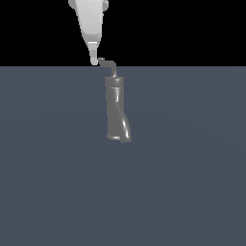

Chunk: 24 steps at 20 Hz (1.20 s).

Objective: Turn on the faucet by rotating a designated handle.

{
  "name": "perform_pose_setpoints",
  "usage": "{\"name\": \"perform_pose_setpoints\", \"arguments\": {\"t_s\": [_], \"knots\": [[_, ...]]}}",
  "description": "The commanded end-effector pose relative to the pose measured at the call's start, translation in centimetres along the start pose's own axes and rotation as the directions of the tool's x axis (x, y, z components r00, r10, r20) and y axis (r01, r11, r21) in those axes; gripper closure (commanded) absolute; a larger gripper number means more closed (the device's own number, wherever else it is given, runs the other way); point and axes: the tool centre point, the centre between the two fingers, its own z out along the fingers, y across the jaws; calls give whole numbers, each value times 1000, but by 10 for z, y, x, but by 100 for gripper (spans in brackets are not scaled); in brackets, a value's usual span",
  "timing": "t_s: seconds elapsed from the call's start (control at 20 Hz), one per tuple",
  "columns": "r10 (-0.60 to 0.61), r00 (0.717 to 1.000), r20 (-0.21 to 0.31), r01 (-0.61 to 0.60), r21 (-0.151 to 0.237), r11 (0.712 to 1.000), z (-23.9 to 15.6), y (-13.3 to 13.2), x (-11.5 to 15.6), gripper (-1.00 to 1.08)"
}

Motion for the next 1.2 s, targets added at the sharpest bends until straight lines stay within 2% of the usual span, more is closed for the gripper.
{"name": "perform_pose_setpoints", "arguments": {"t_s": [0.0,0.1,0.15,0.85,0.9,0.95,1.15], "knots": [[17,1000,-2,-17,-4,1000,0,10,16,108],[17,1000,-2,-17,-4,1000,0,13,18,108],[4,1000,-2,-4,-1,1000,0,8,8,108],[18,1000,-2,-18,-5,1000,0,20,100,108],[18,1000,-2,-18,-5,1000,0,20,100,108],[-29,1000,5,29,-5,1000,0,14,68,108],[-23,1000,4,23,-5,1000,0,8,79,108]]}}
